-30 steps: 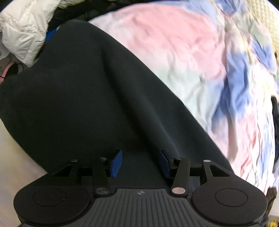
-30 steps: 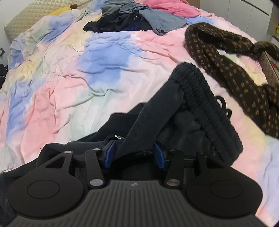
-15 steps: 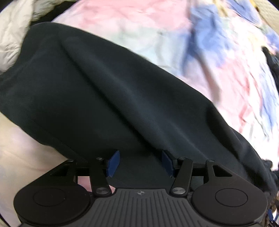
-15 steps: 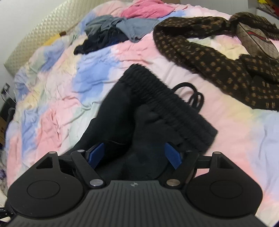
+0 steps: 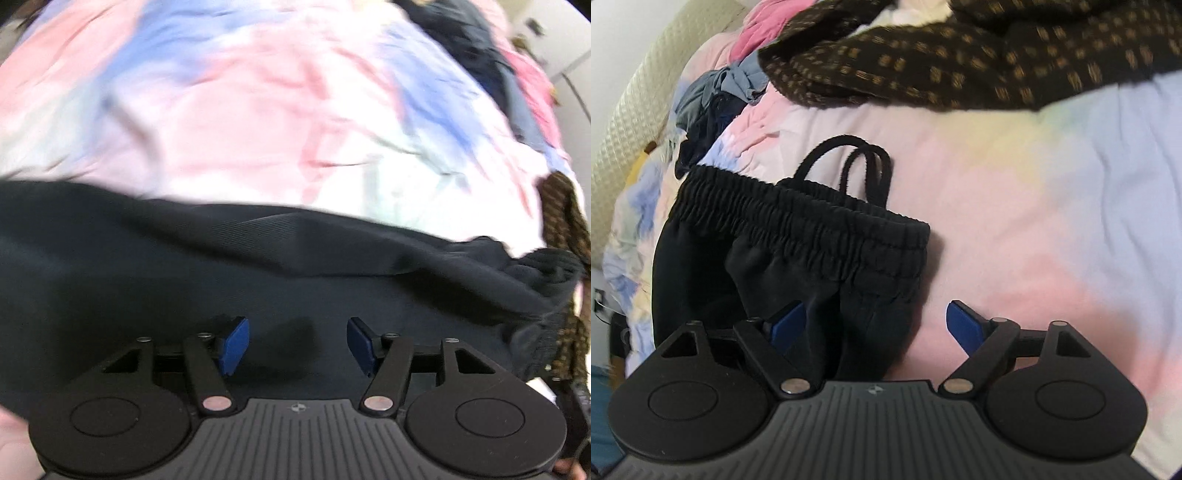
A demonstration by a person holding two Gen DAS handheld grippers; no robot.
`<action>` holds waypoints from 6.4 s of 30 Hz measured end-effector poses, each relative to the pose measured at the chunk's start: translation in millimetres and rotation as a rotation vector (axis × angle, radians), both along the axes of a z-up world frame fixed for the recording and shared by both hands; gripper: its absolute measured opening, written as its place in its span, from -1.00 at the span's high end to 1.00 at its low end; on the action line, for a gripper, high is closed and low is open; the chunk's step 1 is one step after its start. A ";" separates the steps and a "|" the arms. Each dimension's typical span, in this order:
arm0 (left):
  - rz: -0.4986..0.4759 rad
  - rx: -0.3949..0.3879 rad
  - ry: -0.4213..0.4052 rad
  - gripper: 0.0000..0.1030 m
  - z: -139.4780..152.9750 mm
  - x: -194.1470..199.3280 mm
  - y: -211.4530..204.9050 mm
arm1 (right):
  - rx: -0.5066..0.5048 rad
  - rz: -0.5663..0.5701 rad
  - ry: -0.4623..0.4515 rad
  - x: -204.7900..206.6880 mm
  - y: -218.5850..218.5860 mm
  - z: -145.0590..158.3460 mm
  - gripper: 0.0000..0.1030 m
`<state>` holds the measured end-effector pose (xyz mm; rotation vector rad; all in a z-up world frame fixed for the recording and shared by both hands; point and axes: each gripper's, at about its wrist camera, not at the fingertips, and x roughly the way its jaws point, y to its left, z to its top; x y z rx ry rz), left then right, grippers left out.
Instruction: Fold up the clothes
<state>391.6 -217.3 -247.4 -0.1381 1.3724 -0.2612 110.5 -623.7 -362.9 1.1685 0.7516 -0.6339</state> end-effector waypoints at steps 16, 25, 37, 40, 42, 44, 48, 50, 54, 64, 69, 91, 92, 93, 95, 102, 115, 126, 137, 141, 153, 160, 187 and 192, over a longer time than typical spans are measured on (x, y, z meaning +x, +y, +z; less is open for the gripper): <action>0.065 0.095 0.112 -0.18 -76.2 116.9 -89.6 | -0.016 0.026 -0.120 25.7 -28.1 -10.3 -0.77; -0.081 0.076 0.084 -0.25 -62.7 100.4 -63.7 | -0.012 0.074 -0.171 52.6 -26.1 -17.5 -0.86; 0.069 0.096 0.004 -0.35 -19.8 25.5 49.5 | -0.068 0.059 -0.165 56.0 -10.9 9.0 0.23; 0.089 0.111 -0.018 -0.37 -9.4 12.5 67.3 | -0.105 0.098 -0.179 57.6 -1.0 32.9 0.28; 0.092 0.130 -0.030 -0.37 -5.7 5.9 76.0 | -0.131 0.116 -0.201 59.4 8.2 50.3 0.34; 0.099 0.147 -0.037 -0.37 -1.9 -1.2 85.6 | -0.155 0.122 -0.223 61.1 18.3 67.9 0.38; 0.130 0.145 -0.050 -0.37 2.6 -14.5 108.2 | -0.203 0.132 -0.257 68.7 42.1 102.5 0.48; 0.144 0.131 -0.058 -0.38 4.3 -21.2 119.7 | -0.246 0.136 -0.258 73.7 59.8 119.5 0.50; 0.138 0.109 -0.060 -0.38 5.1 -29.4 144.7 | -0.319 0.141 -0.258 83.9 95.7 150.8 0.56; 0.110 -0.016 -0.120 -0.38 25.8 -26.7 229.1 | -0.519 0.207 -0.185 131.9 235.5 209.1 0.59; 0.087 -0.052 -0.124 -0.39 30.9 -20.9 282.0 | -0.606 0.245 -0.131 160.4 310.5 219.0 0.59; 0.119 0.016 -0.083 -0.33 5.6 -32.5 429.5 | -0.678 0.840 0.112 243.2 577.6 62.2 0.54; 0.124 0.017 -0.085 -0.33 5.3 -32.8 429.5 | -0.673 0.854 0.106 244.1 576.1 62.6 0.53; 0.128 0.018 -0.086 -0.34 5.1 -33.1 428.8 | -0.668 0.868 0.099 245.9 573.9 63.0 0.50; 0.136 0.017 -0.089 -0.37 4.9 -33.1 426.8 | -0.649 0.903 0.080 245.2 568.6 66.7 0.40; 0.120 -0.065 -0.127 -0.53 11.0 -27.6 405.9 | -0.551 1.018 -0.048 217.7 539.1 93.0 0.00; 0.080 -0.217 -0.132 -0.66 1.5 3.6 308.8 | -0.482 0.934 -0.085 158.9 419.8 133.7 -0.22; 0.023 -0.148 -0.078 -0.65 -37.7 38.1 258.7 | -0.416 0.719 0.040 176.1 310.6 99.6 -0.45; 0.059 -0.160 -0.030 0.00 -54.4 38.1 260.7 | -0.313 0.742 0.159 197.4 289.0 50.2 -0.73; 0.059 -0.154 -0.063 0.35 -31.6 26.9 265.0 | -0.287 0.725 0.158 196.4 289.7 49.8 -0.73; 0.156 -0.185 -0.053 0.74 -28.7 4.8 295.9 | -0.371 0.860 0.169 214.5 328.7 60.5 -0.78; 0.272 -0.349 -0.074 0.53 -15.0 -9.3 326.8 | -0.380 0.849 0.190 212.1 333.7 74.0 -0.79; 1.173 -0.610 -0.194 -0.55 -99.9 -94.8 559.1 | -0.202 0.600 0.237 197.6 361.8 111.8 -0.76; 1.122 -0.604 -0.180 -0.27 -102.1 -70.2 573.7 | -0.205 0.536 0.213 199.7 362.2 132.5 -0.76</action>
